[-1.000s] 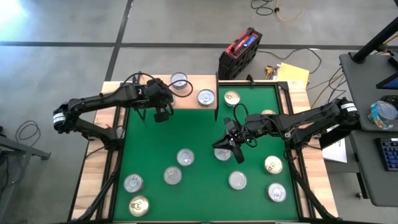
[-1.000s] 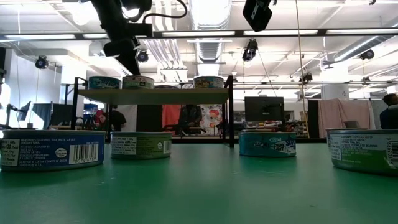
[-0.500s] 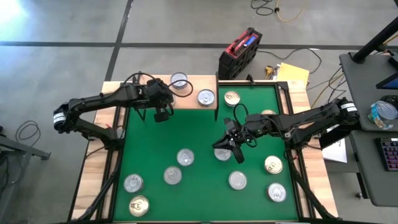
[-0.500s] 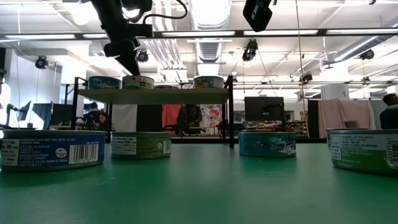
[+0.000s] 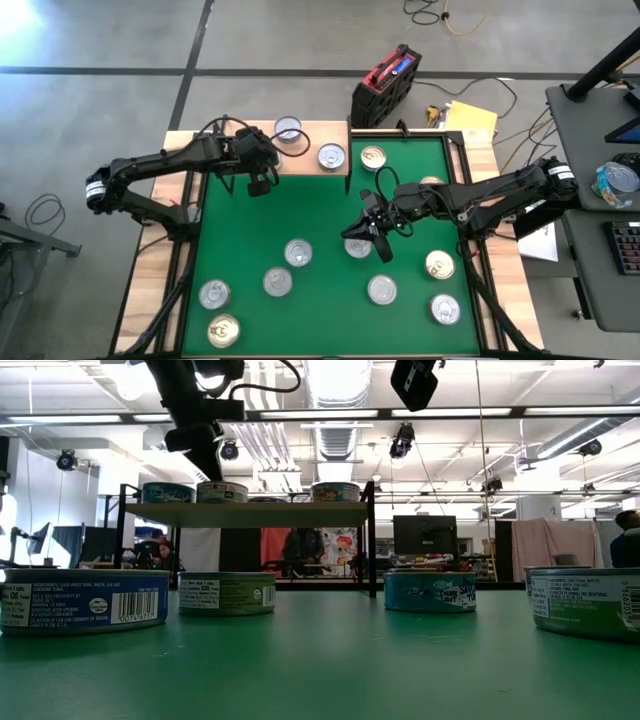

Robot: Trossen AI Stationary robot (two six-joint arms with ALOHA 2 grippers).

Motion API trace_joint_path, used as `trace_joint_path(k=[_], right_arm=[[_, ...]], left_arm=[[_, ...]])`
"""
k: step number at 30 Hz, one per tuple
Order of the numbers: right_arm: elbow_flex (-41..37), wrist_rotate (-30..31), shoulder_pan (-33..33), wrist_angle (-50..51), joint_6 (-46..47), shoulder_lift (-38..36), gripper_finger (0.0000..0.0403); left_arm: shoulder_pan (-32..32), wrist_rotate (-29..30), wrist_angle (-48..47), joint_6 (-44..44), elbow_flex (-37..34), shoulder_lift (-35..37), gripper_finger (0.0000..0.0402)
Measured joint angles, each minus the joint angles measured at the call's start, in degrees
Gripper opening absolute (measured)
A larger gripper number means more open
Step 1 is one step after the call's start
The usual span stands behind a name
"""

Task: Stack canned seafood by type on shelf
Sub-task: Put the bottom right white tuna can on the shelf

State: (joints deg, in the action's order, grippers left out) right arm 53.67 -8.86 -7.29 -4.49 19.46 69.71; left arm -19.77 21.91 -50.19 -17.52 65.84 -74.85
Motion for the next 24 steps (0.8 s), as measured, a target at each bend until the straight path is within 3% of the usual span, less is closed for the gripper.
trace_joint_path(k=[24], right_arm=[[0.0, 0.0, 0.0, 0.0, 0.0, 0.0, 0.0011]], left_arm=[[-0.1, 1.5, 0.7, -1.5, -0.2, -1.5, 0.0]])
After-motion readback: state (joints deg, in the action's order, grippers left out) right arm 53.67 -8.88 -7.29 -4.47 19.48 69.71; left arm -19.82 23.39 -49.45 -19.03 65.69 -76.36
